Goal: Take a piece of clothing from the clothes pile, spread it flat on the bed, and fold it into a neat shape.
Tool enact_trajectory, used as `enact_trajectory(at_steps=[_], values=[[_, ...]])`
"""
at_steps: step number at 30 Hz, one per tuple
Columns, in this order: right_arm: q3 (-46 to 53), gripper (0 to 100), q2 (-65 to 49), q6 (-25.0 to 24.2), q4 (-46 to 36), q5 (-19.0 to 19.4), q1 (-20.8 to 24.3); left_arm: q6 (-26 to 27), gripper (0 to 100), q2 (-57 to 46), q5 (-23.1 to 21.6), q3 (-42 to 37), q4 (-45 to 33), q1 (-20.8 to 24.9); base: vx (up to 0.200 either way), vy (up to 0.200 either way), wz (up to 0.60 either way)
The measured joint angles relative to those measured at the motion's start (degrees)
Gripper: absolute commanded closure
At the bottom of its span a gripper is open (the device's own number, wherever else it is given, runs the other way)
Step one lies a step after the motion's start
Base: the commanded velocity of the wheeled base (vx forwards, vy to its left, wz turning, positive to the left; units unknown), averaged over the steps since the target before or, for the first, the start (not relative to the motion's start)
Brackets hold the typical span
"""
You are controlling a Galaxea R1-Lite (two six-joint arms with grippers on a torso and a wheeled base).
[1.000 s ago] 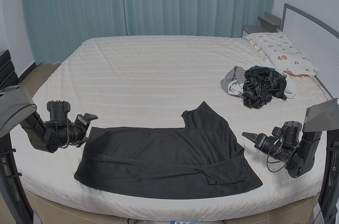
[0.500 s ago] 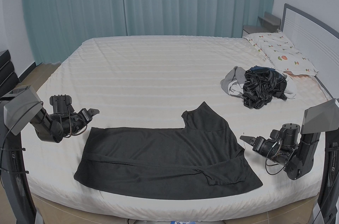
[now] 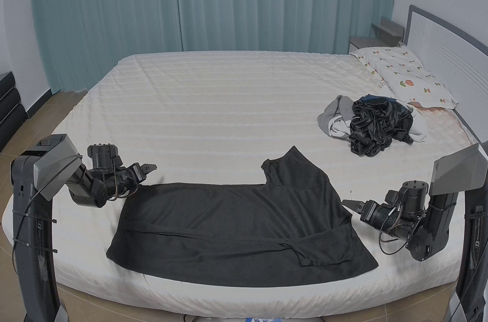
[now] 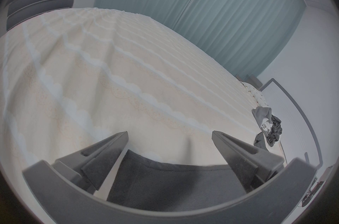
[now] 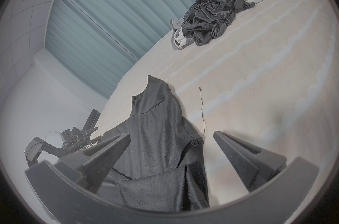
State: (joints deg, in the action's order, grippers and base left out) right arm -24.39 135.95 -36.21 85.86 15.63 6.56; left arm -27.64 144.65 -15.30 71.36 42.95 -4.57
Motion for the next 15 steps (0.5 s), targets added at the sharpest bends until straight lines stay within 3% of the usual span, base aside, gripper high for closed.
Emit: enact_trajectory(at_steps=[15], values=[[0.0, 0, 0.2, 0.0, 0.0, 0.0, 0.0, 1.9, 0, 0.0, 2.5, -2.5, 0.2, -0.3, 0.000, 0.000, 0.00]])
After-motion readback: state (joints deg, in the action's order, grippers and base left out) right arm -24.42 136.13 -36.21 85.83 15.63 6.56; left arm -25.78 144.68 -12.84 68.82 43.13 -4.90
